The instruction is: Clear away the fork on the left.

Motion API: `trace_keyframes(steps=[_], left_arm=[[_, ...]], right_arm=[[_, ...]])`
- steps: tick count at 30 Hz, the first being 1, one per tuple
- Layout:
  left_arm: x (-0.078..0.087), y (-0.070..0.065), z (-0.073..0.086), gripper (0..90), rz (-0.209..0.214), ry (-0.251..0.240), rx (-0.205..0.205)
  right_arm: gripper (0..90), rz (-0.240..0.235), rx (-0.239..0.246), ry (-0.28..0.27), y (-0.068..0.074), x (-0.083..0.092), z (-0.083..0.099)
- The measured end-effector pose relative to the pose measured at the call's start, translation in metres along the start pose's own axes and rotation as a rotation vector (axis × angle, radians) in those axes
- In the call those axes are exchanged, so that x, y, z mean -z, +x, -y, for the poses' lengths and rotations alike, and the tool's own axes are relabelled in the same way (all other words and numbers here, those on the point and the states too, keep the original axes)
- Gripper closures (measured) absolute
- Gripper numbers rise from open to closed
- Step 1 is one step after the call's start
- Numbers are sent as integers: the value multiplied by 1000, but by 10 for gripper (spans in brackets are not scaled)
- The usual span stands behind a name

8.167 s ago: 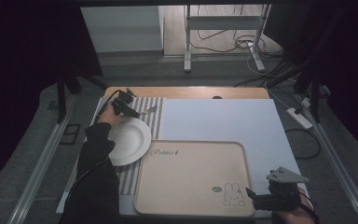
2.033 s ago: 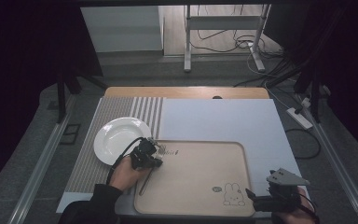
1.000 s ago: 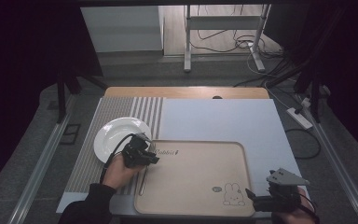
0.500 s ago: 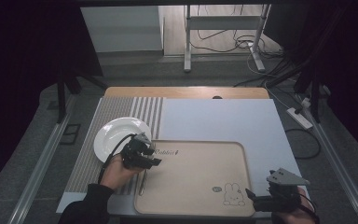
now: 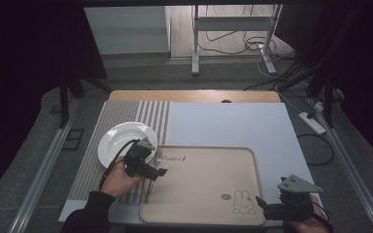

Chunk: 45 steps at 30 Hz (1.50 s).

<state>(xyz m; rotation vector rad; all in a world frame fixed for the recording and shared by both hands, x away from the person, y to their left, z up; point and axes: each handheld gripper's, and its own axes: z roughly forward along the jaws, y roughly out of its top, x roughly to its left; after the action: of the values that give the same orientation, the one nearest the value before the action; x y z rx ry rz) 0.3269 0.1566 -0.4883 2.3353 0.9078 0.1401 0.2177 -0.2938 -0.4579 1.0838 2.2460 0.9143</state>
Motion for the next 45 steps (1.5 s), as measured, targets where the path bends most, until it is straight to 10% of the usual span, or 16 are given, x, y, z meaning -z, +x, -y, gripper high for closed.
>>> trace_keyframes(steps=[10,45], left_arm=[[6,0,7,0,12,-8,-10],[58,1,80,0,-6,-152,148]], right_arm=[[0,0,1,-1,0,0,0],[0,6,-2,7,0,0,0]])
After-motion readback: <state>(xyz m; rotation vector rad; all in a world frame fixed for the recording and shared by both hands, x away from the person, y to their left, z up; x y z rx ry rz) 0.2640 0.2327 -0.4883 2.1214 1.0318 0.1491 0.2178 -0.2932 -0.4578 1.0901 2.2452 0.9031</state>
